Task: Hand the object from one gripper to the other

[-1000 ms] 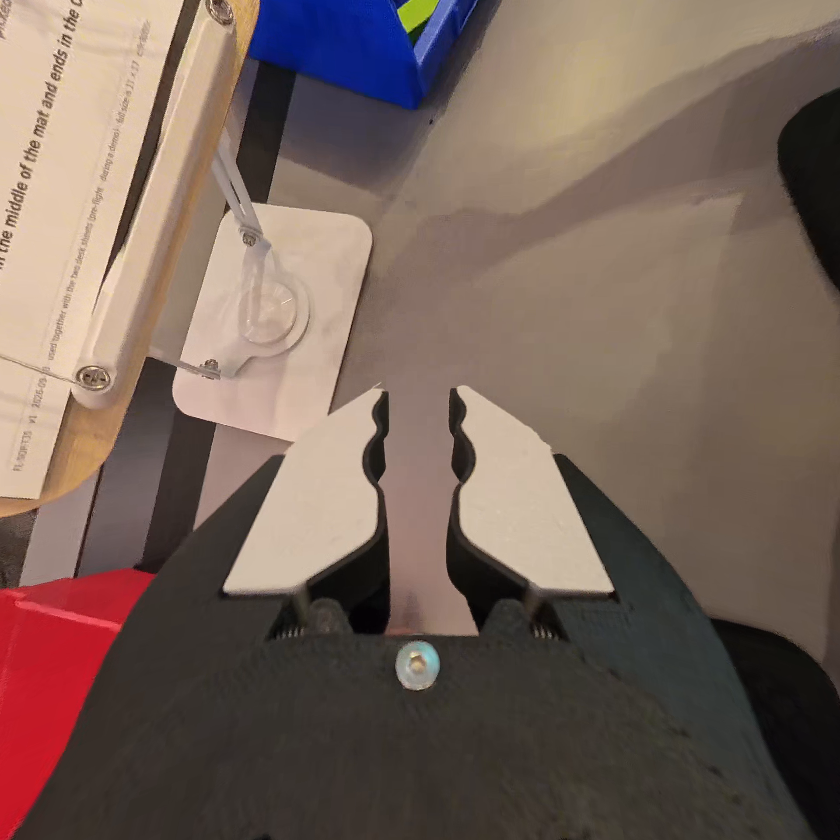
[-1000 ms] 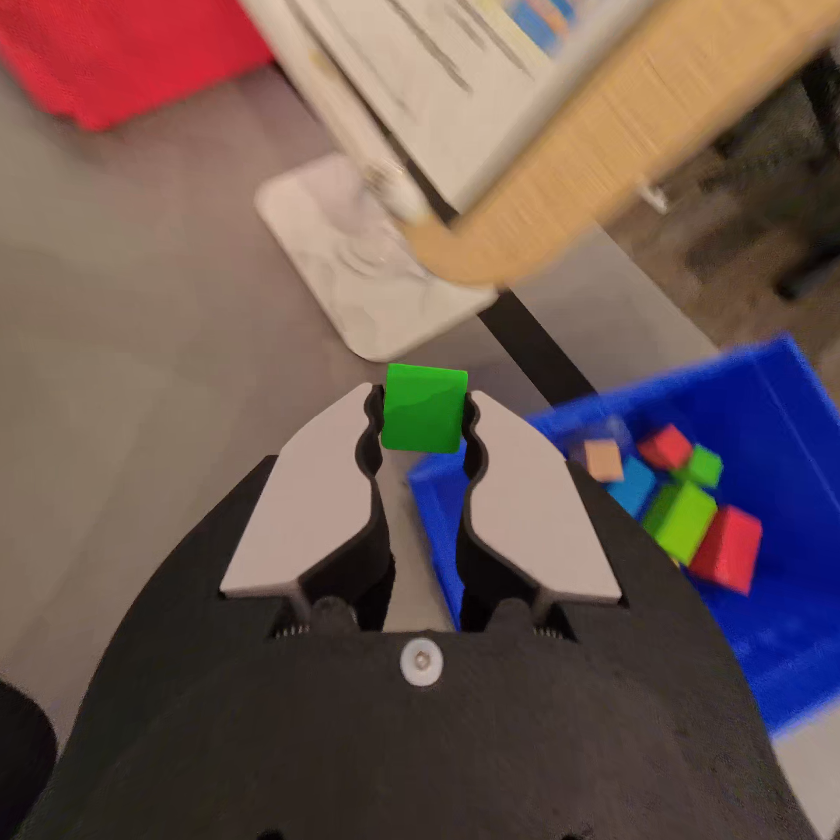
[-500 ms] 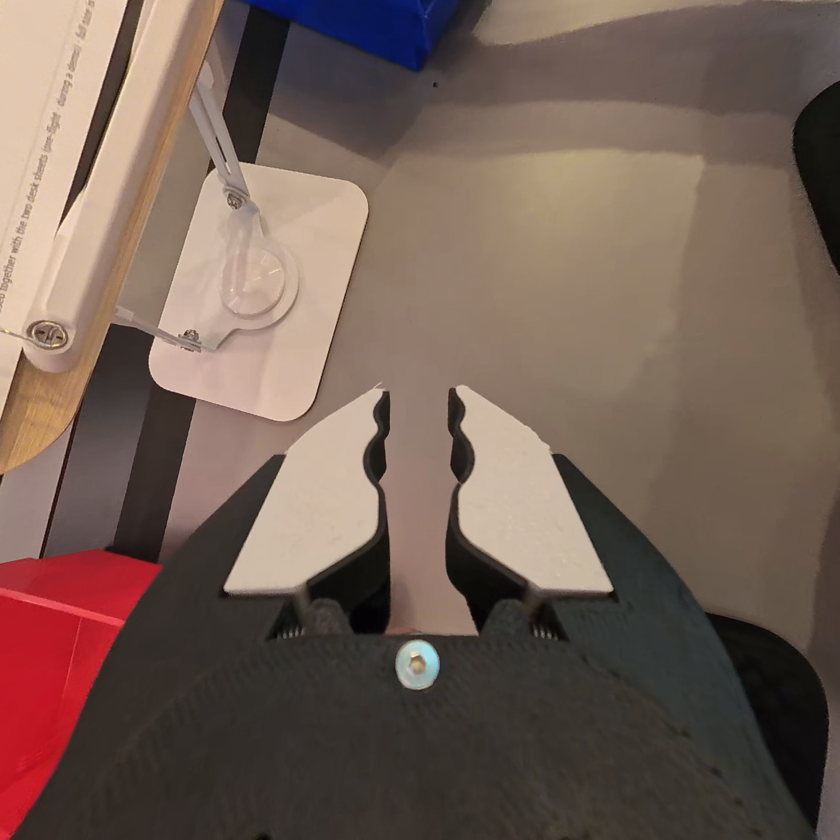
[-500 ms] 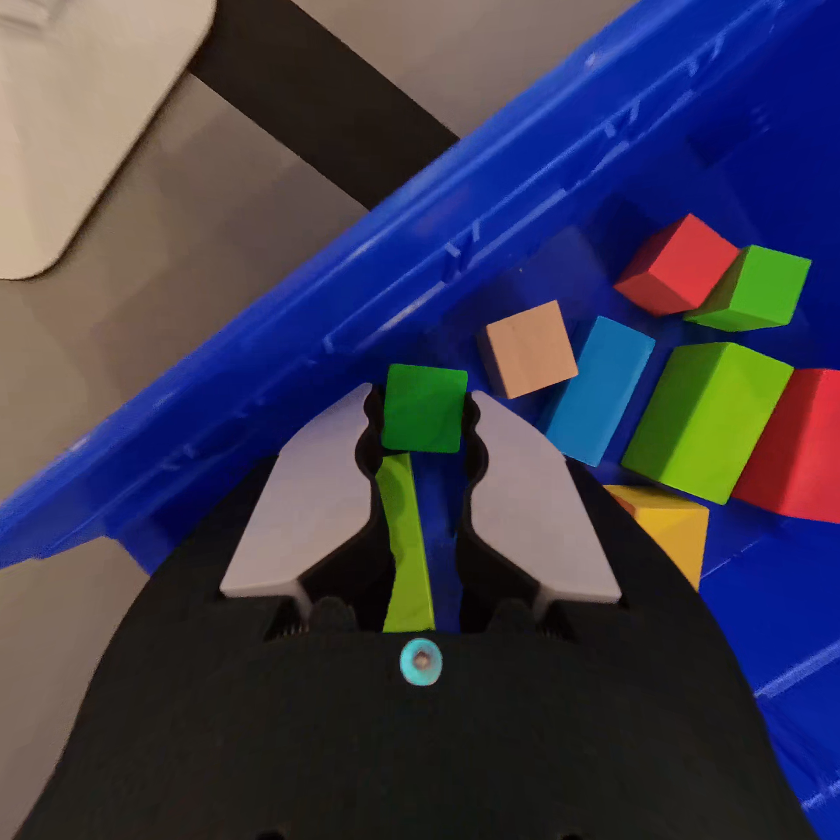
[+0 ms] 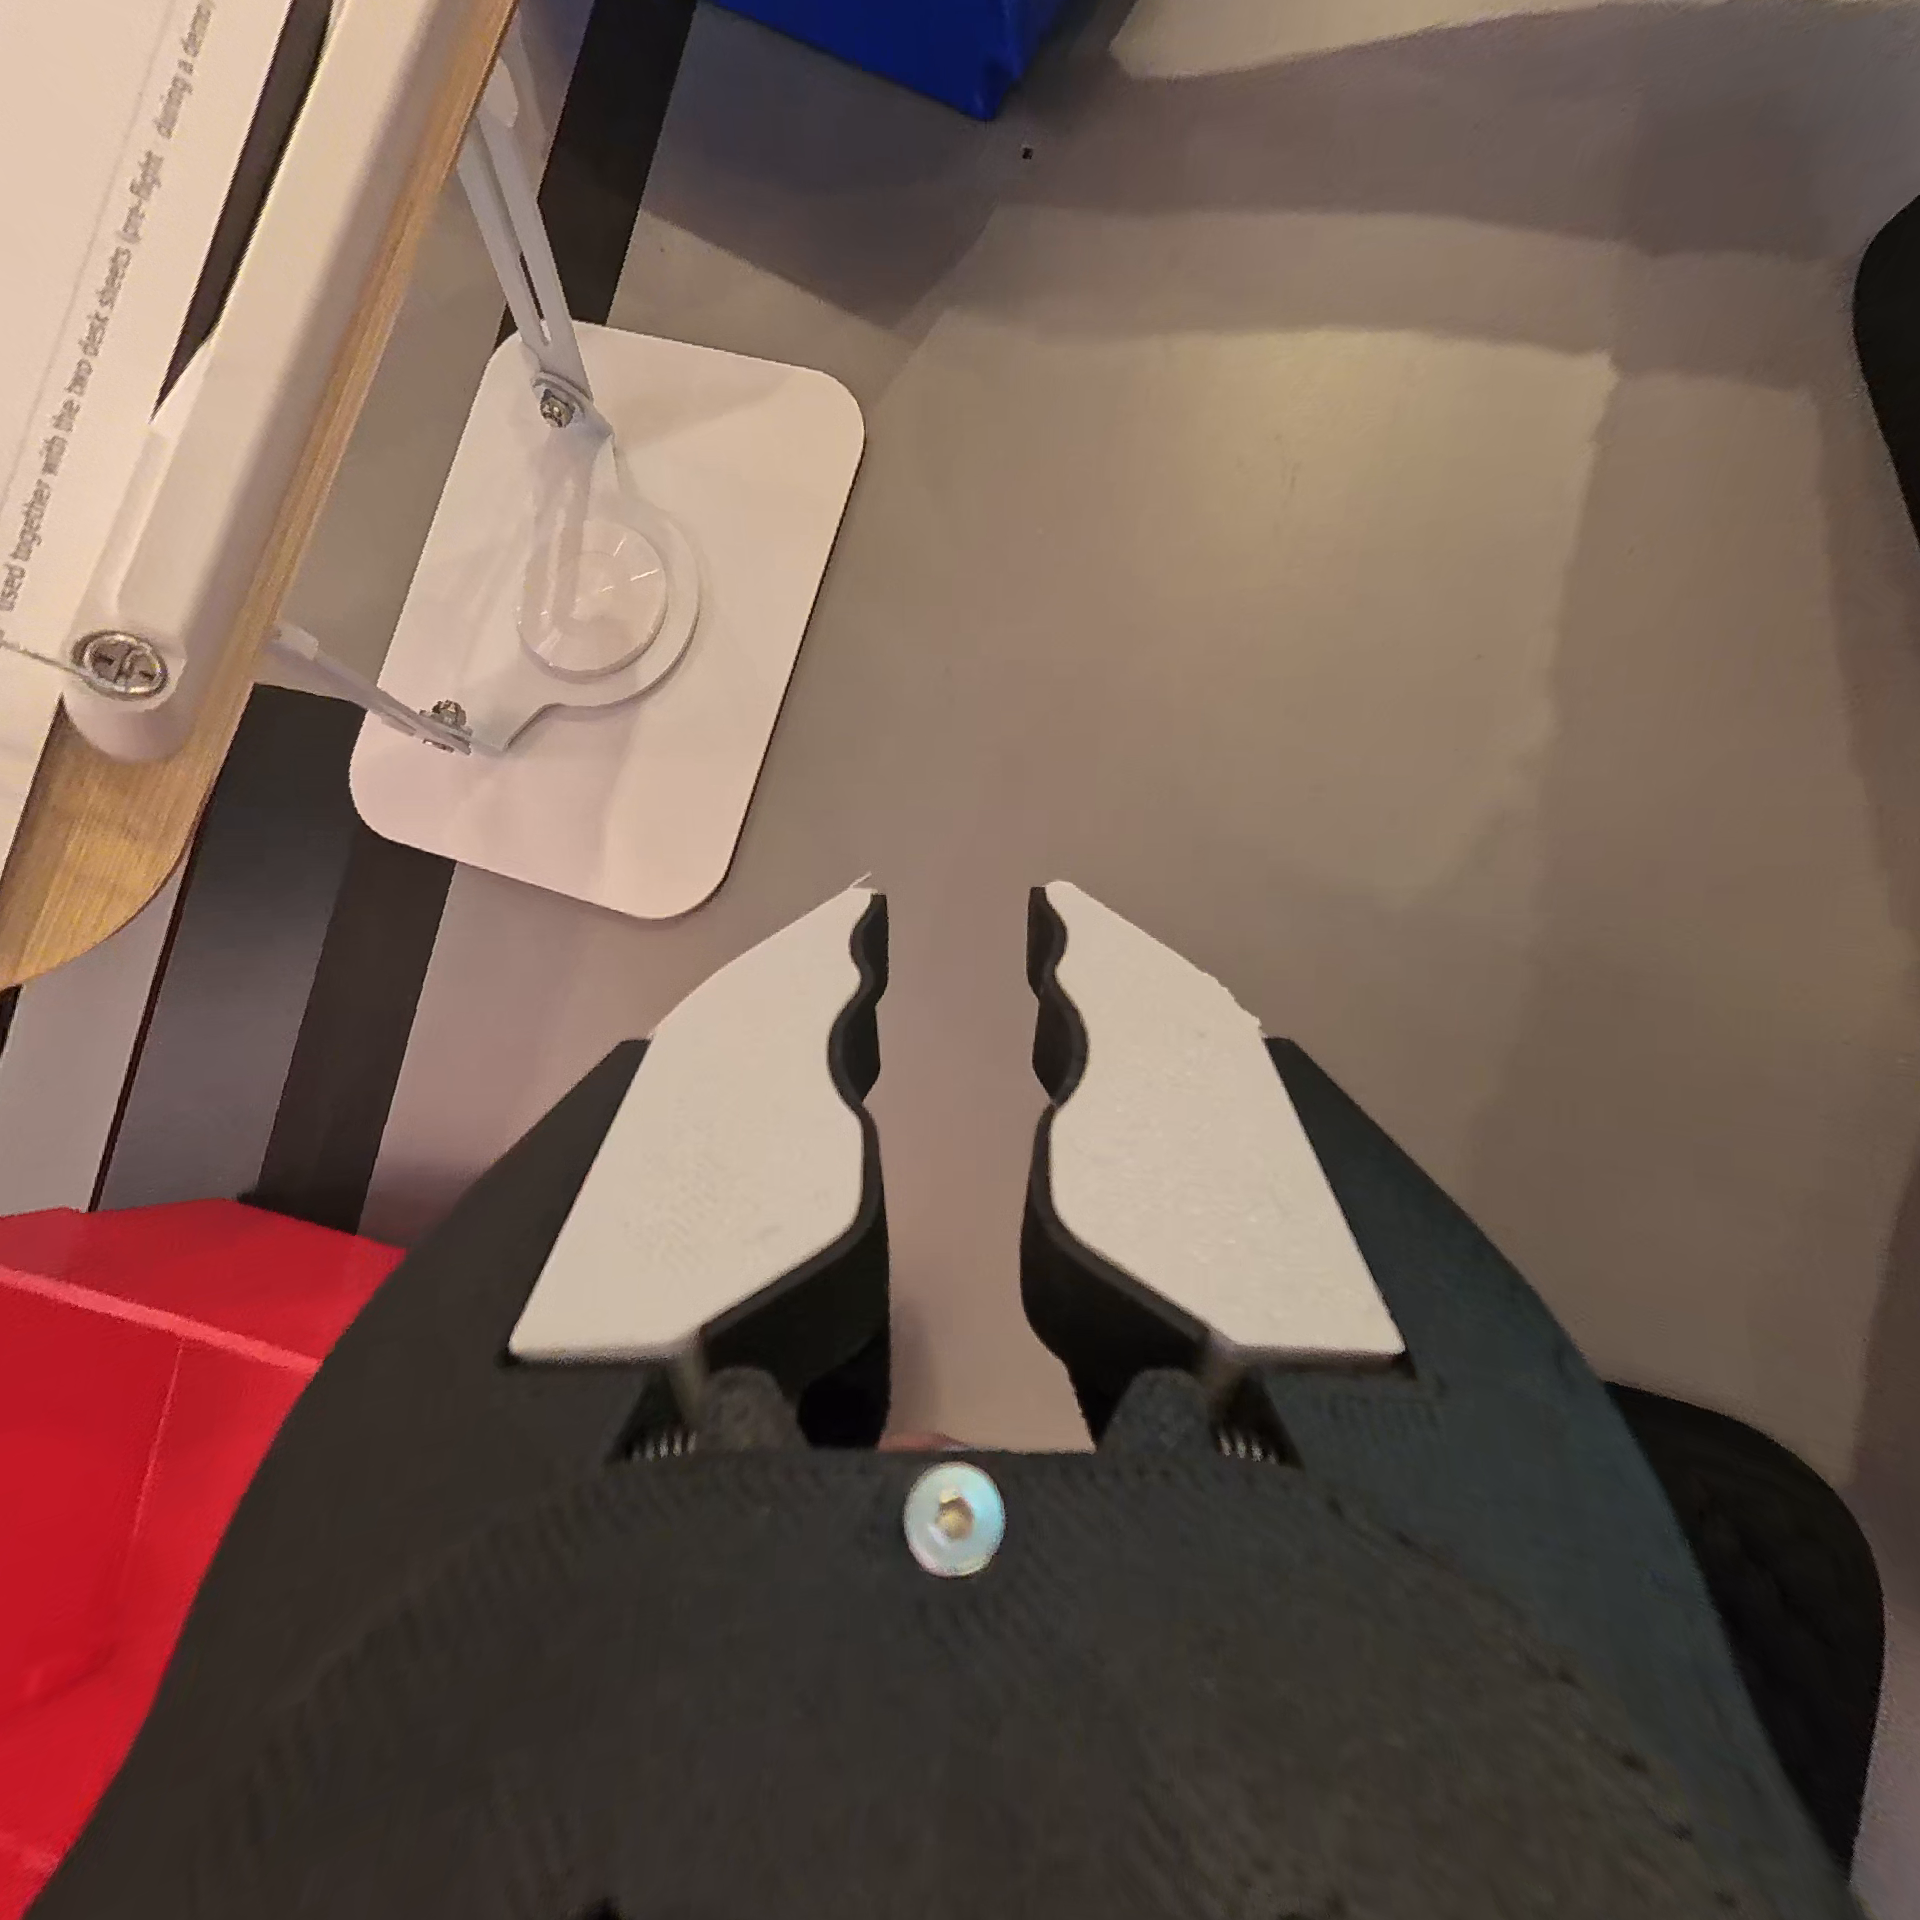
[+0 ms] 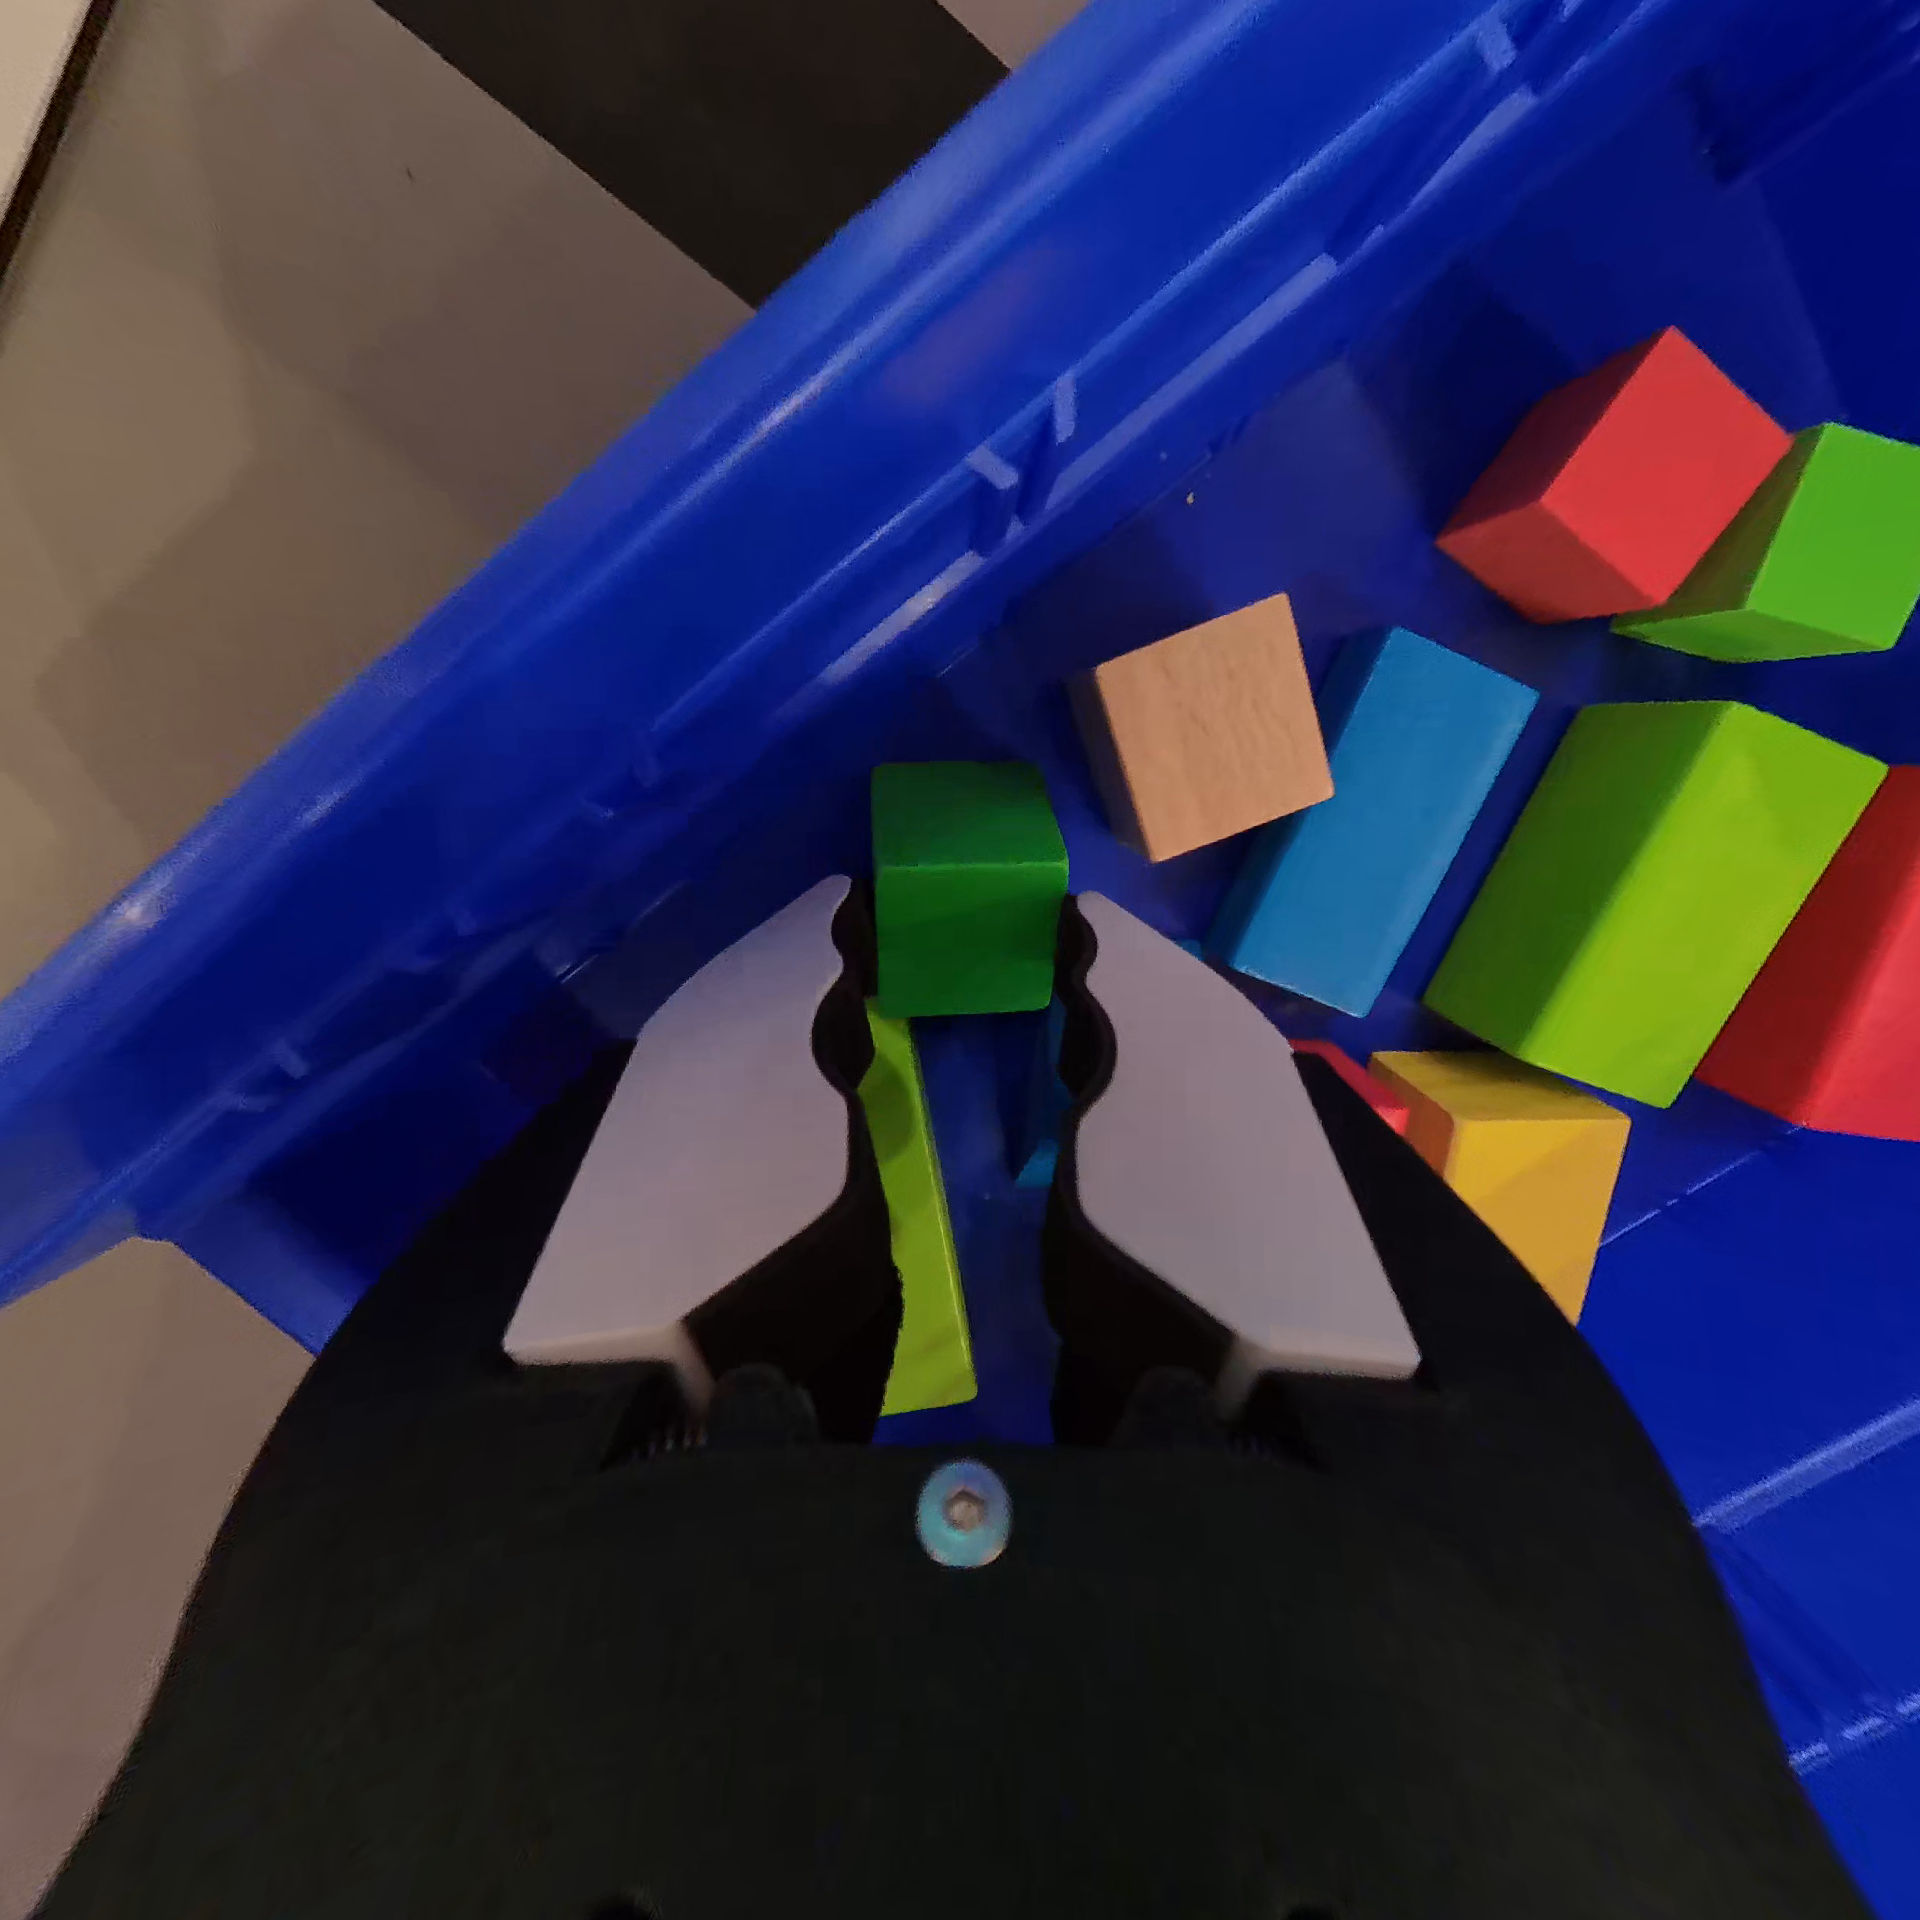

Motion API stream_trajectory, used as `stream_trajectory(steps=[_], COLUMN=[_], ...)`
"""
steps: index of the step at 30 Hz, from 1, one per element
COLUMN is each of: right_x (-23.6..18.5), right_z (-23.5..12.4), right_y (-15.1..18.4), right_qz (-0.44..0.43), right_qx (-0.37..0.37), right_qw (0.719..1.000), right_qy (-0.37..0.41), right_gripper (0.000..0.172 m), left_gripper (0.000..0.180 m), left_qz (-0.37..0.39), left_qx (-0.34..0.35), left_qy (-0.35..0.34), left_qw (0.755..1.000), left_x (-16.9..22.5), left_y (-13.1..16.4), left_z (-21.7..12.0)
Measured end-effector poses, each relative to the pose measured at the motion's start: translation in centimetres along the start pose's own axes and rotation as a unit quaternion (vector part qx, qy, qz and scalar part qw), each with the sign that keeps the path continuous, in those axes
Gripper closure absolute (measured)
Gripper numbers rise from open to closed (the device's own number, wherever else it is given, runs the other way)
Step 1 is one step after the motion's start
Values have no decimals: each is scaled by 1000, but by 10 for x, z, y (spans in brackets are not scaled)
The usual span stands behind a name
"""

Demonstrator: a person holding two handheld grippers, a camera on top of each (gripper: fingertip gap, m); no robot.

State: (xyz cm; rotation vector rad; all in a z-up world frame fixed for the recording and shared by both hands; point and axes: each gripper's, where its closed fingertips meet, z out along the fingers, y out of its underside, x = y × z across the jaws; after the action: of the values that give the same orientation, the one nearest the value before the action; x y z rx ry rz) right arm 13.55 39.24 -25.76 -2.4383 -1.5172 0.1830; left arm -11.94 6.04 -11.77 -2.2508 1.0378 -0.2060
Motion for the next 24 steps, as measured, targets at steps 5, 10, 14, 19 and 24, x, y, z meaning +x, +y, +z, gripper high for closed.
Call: stream_trajectory(steps=[5, 10, 14, 19, 24], right_x=[5, 6, 4, 3, -6], right_z=[7, 7, 6, -15, -52], right_y=[2, 2, 5, 3, 3], right_qz=[5, -2, -3, -6, -13], right_qx=[-46, -71, -78, -36, 28], right_qw=[999, 997, 997, 999, 999], right_qy=[-4, -16, -18, 1, 40], right_gripper=[140, 140, 128, 121, 125], left_gripper=[153, 152, 148, 139, 131], left_qz=[-11, -20, -35, -57, -84], left_qx=[-4, -13, -18, -48, -105], left_qy=[-13, -23, -40, -99, -145], left_qw=[1000, 999, 998, 992, 980], left_x=[-5, -10, -18, -48, -95], left_y=[7, 17, 30, 64, 131], left_z=[-8, -14, -23, -51, -88])
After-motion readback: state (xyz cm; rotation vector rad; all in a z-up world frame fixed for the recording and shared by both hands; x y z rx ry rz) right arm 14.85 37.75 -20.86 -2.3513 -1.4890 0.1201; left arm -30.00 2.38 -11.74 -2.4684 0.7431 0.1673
